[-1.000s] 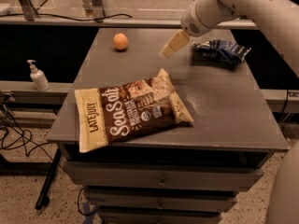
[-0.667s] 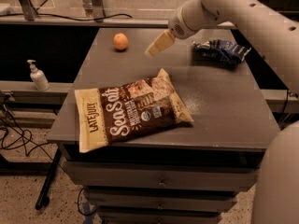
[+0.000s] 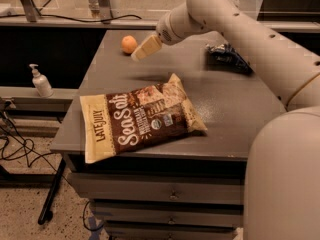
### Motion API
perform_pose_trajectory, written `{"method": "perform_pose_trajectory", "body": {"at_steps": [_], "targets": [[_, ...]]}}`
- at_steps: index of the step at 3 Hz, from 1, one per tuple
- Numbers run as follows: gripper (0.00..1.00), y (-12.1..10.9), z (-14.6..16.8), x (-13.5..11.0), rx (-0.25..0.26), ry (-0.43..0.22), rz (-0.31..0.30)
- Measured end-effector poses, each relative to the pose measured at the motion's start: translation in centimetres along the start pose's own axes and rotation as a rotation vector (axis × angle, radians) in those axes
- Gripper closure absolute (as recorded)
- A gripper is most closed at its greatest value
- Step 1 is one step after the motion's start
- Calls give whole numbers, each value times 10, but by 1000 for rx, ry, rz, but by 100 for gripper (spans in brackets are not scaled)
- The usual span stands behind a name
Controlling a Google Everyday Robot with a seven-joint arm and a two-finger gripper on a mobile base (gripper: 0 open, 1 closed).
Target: Move orange near brown chip bag
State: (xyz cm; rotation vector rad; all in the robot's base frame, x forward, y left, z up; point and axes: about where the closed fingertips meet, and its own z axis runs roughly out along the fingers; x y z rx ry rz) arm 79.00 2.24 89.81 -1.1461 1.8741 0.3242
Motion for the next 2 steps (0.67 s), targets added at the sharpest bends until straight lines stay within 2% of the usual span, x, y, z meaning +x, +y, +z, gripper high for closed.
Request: {"method": "perform_pose_trajectory", "body": {"at_steps": [1, 2], "targets": [[0, 5, 27, -19, -16, -42, -25], [0, 5, 55, -22, -25, -39, -62]]}}
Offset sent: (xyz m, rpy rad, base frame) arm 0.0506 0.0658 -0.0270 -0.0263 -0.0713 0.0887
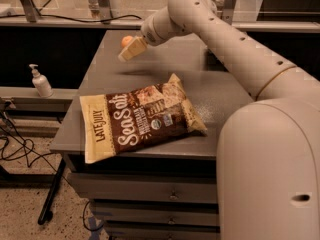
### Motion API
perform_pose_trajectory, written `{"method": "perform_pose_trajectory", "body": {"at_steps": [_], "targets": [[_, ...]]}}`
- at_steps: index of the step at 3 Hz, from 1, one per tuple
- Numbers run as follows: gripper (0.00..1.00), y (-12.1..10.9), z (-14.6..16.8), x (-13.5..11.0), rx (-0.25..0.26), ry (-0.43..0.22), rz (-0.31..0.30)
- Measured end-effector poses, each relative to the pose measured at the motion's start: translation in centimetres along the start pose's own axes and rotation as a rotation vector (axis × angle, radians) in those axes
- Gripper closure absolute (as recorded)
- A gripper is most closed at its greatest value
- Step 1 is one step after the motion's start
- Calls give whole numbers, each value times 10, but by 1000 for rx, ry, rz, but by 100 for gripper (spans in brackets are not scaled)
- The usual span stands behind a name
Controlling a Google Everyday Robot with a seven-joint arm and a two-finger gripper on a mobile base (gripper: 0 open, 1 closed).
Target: Move orange near brown chip bag
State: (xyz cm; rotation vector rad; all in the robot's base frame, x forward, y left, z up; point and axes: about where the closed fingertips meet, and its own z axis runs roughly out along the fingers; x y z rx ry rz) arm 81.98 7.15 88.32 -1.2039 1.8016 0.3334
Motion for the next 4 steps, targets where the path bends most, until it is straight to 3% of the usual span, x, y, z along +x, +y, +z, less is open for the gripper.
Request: {"method": "perform_pose_trajectory", "body": {"at_steps": [2, 3, 4], "targets": [[0, -8, 41, 2, -8, -11, 19], [0, -16, 55, 12, -4, -2, 64], [18, -19, 64, 13, -5, -24, 107]]}}
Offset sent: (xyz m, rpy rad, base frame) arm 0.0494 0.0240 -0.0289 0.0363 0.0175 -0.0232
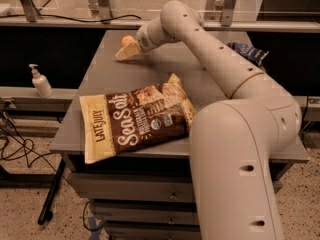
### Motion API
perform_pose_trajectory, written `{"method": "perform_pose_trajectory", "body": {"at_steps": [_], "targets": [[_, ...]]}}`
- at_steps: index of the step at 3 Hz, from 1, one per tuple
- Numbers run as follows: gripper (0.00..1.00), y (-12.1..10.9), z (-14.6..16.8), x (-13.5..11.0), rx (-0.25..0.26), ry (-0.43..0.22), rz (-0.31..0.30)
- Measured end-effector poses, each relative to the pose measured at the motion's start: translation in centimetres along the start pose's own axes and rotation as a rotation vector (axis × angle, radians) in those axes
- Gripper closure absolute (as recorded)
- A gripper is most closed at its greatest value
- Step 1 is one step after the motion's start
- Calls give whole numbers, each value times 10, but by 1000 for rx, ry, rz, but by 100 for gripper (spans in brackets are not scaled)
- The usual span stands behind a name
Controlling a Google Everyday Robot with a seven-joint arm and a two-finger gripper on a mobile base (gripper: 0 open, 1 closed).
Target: Move orange near brown chip bag
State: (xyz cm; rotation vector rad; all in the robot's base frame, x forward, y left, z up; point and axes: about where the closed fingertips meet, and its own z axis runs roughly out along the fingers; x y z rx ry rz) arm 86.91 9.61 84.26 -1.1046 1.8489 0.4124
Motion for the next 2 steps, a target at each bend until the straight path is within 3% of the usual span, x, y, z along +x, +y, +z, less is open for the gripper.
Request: {"method": "perform_pose_trajectory", "body": {"at_steps": [2], "targets": [[64, -7, -8, -3, 7, -30, 39]]}}
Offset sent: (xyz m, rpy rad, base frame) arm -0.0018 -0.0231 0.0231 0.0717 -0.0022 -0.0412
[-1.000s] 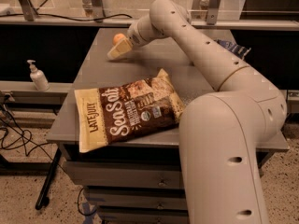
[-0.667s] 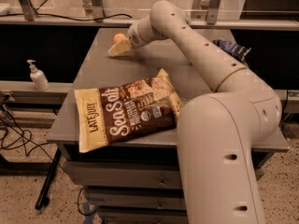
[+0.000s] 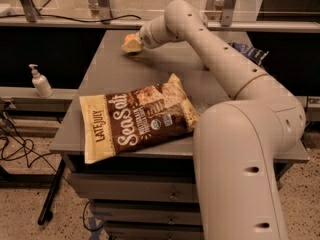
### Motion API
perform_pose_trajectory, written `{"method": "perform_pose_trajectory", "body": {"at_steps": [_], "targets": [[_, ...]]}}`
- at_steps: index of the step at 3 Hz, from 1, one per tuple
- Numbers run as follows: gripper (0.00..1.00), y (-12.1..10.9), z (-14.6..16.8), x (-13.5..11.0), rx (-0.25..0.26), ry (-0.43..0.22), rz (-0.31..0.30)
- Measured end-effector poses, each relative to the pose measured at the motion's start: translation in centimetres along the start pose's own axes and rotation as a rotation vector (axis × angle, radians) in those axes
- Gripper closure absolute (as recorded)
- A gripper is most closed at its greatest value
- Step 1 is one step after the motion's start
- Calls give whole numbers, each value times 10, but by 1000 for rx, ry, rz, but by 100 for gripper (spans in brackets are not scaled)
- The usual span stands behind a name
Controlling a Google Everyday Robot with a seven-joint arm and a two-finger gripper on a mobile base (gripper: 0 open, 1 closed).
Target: Move orange near brown chip bag
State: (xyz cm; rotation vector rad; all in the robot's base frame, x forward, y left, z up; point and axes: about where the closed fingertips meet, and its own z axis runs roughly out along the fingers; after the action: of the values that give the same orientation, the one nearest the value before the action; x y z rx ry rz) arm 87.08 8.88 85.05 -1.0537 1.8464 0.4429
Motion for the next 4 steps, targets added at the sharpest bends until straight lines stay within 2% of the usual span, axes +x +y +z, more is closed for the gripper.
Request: {"method": "perform_pose_trajectory", "body": {"at_steps": [1, 2, 4], "targets": [[88, 5, -26, -1, -23, -28, 8], [100, 10, -65, 0, -44, -53, -2], [100, 21, -160, 10, -50, -79, -23]]}}
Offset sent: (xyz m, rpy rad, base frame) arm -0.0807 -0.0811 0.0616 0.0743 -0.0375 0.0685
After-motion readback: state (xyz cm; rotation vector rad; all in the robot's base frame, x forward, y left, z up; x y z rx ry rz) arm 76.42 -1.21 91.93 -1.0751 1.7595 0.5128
